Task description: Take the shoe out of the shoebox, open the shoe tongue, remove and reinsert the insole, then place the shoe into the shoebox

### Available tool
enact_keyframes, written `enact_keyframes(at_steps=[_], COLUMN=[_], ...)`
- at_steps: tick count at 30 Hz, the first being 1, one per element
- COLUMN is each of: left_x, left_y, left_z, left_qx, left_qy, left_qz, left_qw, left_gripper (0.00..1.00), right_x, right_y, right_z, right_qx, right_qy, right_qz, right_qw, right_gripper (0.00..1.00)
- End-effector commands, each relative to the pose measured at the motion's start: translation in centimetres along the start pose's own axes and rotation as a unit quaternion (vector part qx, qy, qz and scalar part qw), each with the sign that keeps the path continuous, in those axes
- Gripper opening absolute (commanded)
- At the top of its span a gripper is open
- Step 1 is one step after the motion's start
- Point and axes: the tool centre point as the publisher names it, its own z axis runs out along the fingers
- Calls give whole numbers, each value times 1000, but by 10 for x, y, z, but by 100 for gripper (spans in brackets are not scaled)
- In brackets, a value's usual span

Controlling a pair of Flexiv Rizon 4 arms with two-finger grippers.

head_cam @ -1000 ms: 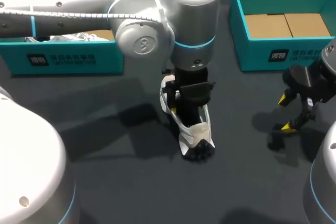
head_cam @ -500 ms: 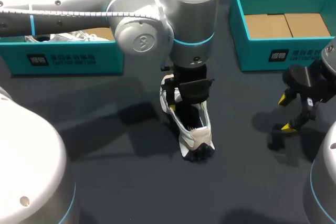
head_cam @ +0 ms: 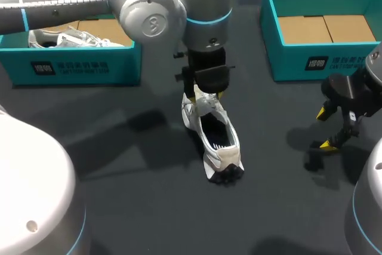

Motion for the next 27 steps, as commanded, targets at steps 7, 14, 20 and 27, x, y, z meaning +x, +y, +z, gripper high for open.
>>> enact_keyframes(at_steps=[7,14,20,27], left_x=[7,10,11,11], left_y=[32,46,34,5], left_z=[-34,-47,-44,-26], left_qx=[12,23,52,78], left_qy=[-6,-10,-20,-23], left_qz=[-4,-6,2,18], left_qw=[1000,1000,998,997], left_gripper=[48,42,38,33], right_x=[1,1,1,1], right_y=[0,0,0,0], right_z=[0,0,0,0], right_qx=[1,1,1,1], right_qy=[-1,-1,-1,-1], right_qz=[0,0,0,0], right_qw=[1000,1000,1000,1000], right_gripper=[100,100,100,100])
